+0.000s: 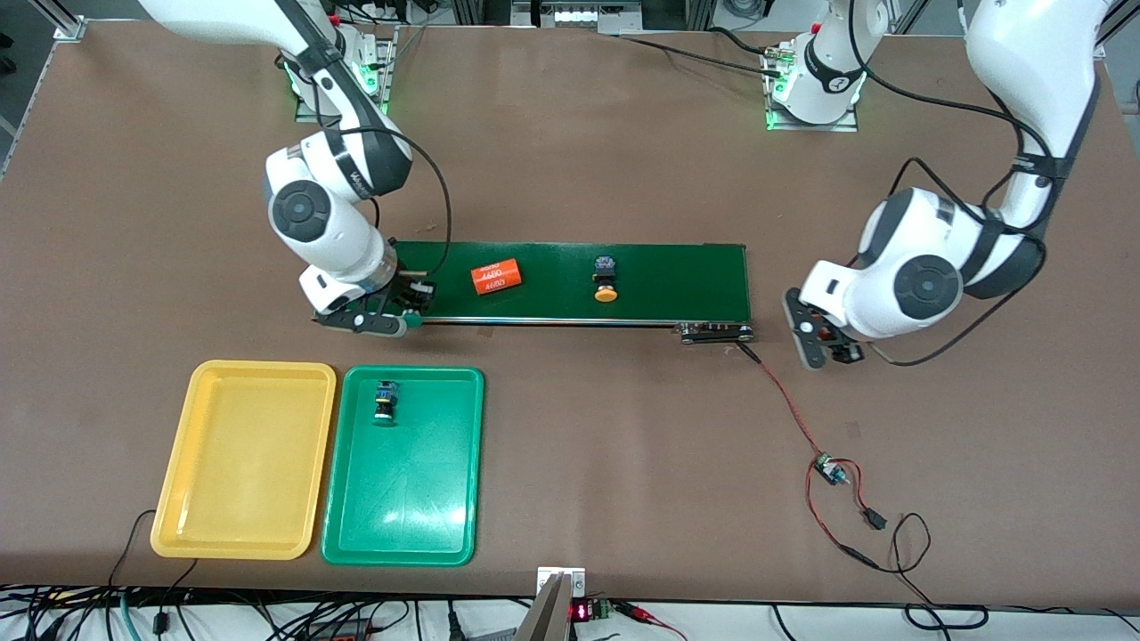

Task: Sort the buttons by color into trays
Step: 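Carry the button to the green tray while the left gripper places battery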

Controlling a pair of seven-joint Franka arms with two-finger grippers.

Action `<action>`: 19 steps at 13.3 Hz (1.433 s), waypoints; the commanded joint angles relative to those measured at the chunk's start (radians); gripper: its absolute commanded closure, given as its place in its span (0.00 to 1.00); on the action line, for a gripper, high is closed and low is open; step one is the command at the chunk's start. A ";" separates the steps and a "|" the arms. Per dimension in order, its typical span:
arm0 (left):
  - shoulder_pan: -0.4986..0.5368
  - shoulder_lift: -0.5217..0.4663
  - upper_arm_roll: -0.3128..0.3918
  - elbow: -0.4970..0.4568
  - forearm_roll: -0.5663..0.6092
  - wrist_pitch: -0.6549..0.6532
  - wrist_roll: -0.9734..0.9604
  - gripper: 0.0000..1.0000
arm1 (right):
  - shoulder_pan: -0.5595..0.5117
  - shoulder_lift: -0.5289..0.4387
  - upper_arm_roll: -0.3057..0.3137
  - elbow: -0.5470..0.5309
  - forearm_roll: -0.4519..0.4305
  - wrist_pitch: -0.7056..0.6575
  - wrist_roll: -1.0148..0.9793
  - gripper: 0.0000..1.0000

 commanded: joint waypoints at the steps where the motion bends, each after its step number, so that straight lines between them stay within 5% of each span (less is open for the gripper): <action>1: -0.058 -0.001 -0.056 0.023 -0.001 -0.015 -0.067 0.79 | -0.006 0.053 -0.036 0.116 -0.009 -0.024 -0.088 0.81; 10: -0.220 0.090 -0.104 0.026 0.019 0.008 -0.203 0.77 | 0.129 0.352 -0.171 0.345 -0.009 0.162 -0.114 0.80; 12: -0.220 0.104 -0.104 0.018 0.036 0.043 -0.201 0.58 | 0.150 0.390 -0.206 0.360 -0.009 0.209 -0.119 0.80; 13: -0.220 0.107 -0.104 0.017 0.042 0.054 -0.188 0.01 | 0.152 0.403 -0.210 0.365 -0.009 0.226 -0.119 0.80; 16: -0.215 0.079 -0.106 0.029 0.039 0.045 -0.194 0.00 | 0.152 0.432 -0.223 0.377 -0.013 0.263 -0.119 0.79; 17: -0.209 0.056 -0.104 0.030 0.030 0.042 -0.200 0.00 | 0.153 0.435 -0.228 0.377 -0.019 0.265 -0.116 0.67; 18: -0.200 0.033 -0.101 0.030 0.027 0.036 -0.198 0.00 | 0.153 0.439 -0.228 0.377 -0.019 0.263 -0.113 0.21; 19: -0.186 0.018 -0.097 0.033 0.024 0.020 -0.198 0.00 | 0.153 0.441 -0.230 0.377 -0.019 0.263 -0.111 0.14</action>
